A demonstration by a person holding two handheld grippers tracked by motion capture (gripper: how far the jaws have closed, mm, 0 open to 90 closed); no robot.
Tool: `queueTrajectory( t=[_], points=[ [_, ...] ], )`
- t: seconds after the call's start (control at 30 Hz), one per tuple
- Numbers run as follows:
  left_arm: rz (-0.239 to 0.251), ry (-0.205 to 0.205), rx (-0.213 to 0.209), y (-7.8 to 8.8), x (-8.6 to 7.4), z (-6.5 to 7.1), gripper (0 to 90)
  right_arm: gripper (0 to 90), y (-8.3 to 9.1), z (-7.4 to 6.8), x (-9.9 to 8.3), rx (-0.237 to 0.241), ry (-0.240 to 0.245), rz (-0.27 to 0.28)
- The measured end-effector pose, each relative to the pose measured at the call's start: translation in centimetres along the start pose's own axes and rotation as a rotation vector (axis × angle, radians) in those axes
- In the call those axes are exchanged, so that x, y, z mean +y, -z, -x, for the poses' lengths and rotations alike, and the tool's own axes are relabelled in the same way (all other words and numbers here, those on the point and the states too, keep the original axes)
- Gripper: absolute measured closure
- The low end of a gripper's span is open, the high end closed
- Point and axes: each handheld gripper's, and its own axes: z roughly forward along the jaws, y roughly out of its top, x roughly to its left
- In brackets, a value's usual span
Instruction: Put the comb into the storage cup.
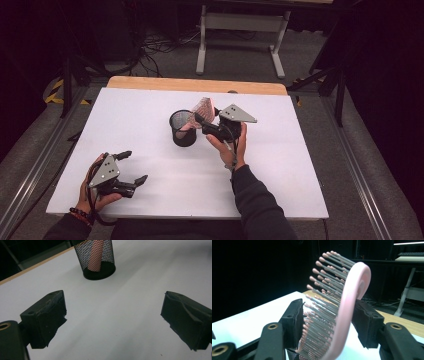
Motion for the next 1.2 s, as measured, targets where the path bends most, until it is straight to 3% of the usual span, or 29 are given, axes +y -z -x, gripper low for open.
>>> queueTrajectory(
  t=[0.2, 0.63, 0.97, 1.13, 1.2],
  points=[
    [-0.001, 0.000, -0.001, -0.02, 0.00, 0.02, 6.8, 41.5, 0.06, 0.18, -0.19, -0.008, -0.011, -0.005],
    [-0.001, 0.002, -0.002, -0.02, -0.04, -0.02, 6.8, 34.6, 0.19, -0.05, 0.04, -0.016, 0.028, -0.014],
    [-0.004, 0.001, -0.004, -0.03, -0.05, -0.02, 6.7, 23.1, 0.00, -0.27, 0.41, -0.010, 0.087, -0.058],
    [-0.009, -0.001, -0.007, -0.06, -0.06, -0.03, 6.8, 18.7, -0.02, -0.26, 0.51, 0.006, 0.076, -0.065],
    [-0.009, -0.001, -0.007, -0.06, -0.07, -0.05, 6.7, 12.2, -0.08, -0.18, 0.59, -0.016, 0.081, -0.079]
  ],
)
